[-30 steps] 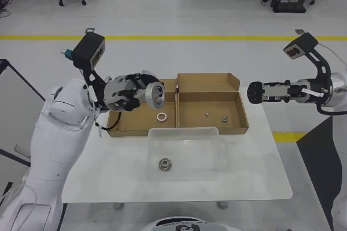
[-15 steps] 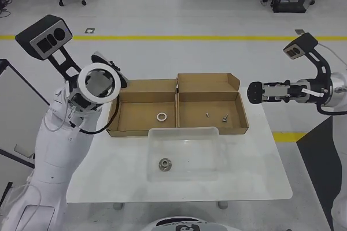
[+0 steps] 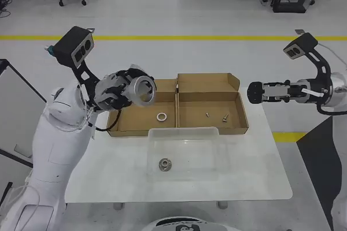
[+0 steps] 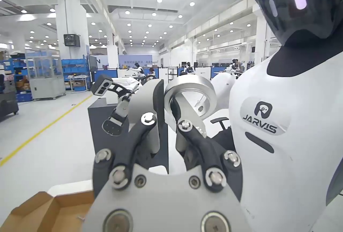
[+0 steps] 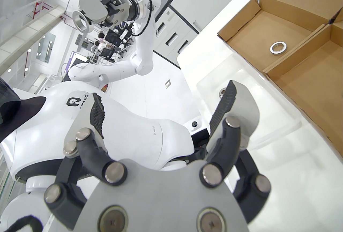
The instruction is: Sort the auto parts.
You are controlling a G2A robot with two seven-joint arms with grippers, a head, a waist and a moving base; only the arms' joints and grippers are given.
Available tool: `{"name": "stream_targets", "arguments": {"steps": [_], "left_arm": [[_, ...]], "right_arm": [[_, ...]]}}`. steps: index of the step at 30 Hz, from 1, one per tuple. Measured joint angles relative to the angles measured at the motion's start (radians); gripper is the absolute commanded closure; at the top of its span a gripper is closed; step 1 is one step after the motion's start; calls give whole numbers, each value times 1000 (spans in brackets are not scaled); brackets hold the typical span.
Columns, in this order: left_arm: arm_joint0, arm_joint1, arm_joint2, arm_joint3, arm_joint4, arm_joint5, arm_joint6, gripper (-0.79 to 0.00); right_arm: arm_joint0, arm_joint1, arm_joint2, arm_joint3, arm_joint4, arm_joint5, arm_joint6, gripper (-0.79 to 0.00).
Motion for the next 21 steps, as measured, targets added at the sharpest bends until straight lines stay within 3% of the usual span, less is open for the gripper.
{"name": "stream_targets", "arguments": {"steps": [8, 21], "left_arm": [[-2, -12, 12, -23, -178, 0, -1, 0], [-4, -18, 17, -35, -250, 0, -1, 0]], "right_arm": [[0, 0, 0, 0, 0, 0, 0, -785], [0, 0, 0, 0, 0, 0, 0, -785]]}}
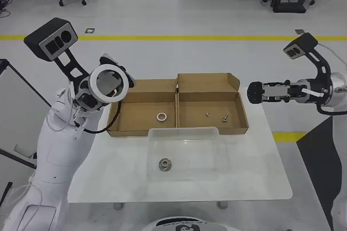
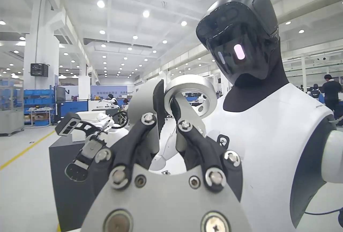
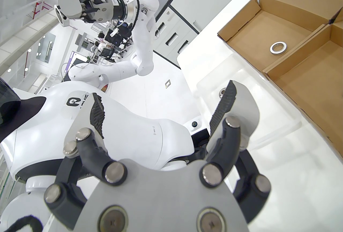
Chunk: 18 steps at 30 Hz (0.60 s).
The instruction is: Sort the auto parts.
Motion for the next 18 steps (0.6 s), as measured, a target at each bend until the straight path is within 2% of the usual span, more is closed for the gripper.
{"name": "stream_targets", "arguments": {"steps": [4, 13, 18], "left_arm": [[10, 2, -12, 1, 34, 31, 6, 0], [80, 17, -76, 36, 343, 217, -2, 0], [98, 22, -80, 67, 448, 249, -17, 0]], "right_arm": [[0, 0, 0, 0, 0, 0, 0, -785], [0, 0, 0, 0, 0, 0, 0, -785], [0, 0, 0, 0, 0, 0, 0, -785]]}}
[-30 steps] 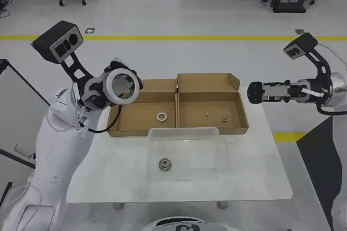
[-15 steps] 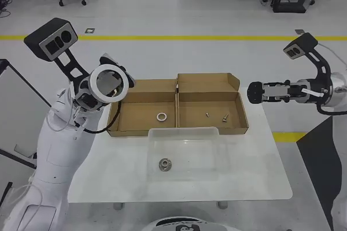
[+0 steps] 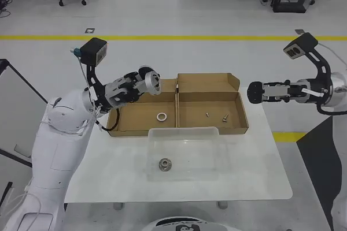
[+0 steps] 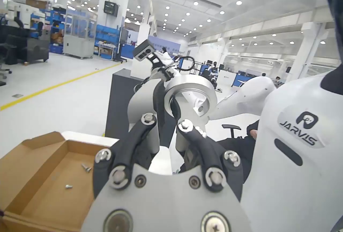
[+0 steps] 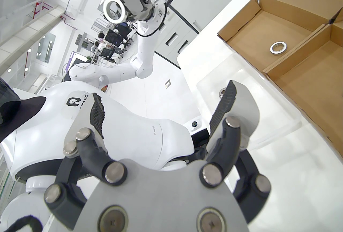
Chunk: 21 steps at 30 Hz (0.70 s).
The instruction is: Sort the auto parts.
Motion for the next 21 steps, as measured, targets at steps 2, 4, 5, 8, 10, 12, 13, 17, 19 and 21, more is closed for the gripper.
{"name": "stream_targets", "arguments": {"steps": [2, 4, 5, 8, 10, 12, 13, 17, 19, 21], "left_arm": [[0, 3, -3, 15, 46, 15, -12, 0], [1, 6, -5, 27, 92, 37, -21, 0], [1, 8, -6, 32, 127, 52, -28, 0], [3, 12, -6, 41, 208, 93, -31, 0], [6, 12, -3, 43, 230, 116, -23, 0], [4, 15, -3, 45, 275, 140, -28, 0], [2, 17, -4, 45, 307, 151, -32, 0], [-18, 26, -8, 54, 472, 186, -66, 0], [-36, 32, -5, 59, 556, 185, -104, 0], [-58, 37, 3, 76, 636, 185, -149, 0]], "right_arm": [[0, 0, 0, 0, 0, 0, 0, -785], [0, 0, 0, 0, 0, 0, 0, -785], [0, 0, 0, 0, 0, 0, 0, -785], [0, 0, 0, 0, 0, 0, 0, -785], [0, 0, 0, 0, 0, 0, 0, -785], [0, 0, 0, 0, 0, 0, 0, -785], [0, 0, 0, 0, 0, 0, 0, -785], [0, 0, 0, 0, 0, 0, 0, -785], [0, 0, 0, 0, 0, 0, 0, -785], [0, 0, 0, 0, 0, 0, 0, -785]]}}
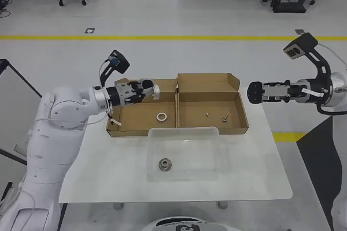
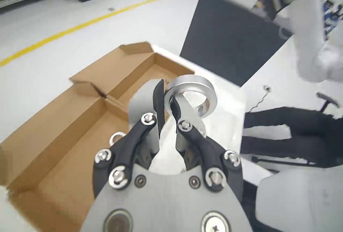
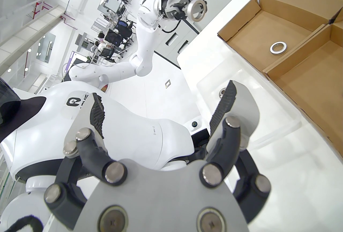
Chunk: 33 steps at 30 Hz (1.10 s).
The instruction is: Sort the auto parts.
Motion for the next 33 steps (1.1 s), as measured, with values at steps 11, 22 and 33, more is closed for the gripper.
{"name": "stream_targets", "arguments": {"steps": [11, 22, 33], "left_arm": [[-160, -1, 143, 170, 241, -5, -134, 0], [-384, -76, 428, 502, 348, -26, -84, 0], [-520, -190, 669, 849, 415, -37, 1, 0]], "right_arm": [[0, 0, 0, 0, 0, 0, 0, -785], [0, 0, 0, 0, 0, 0, 0, -785], [0, 0, 0, 0, 0, 0, 0, -785]]}}
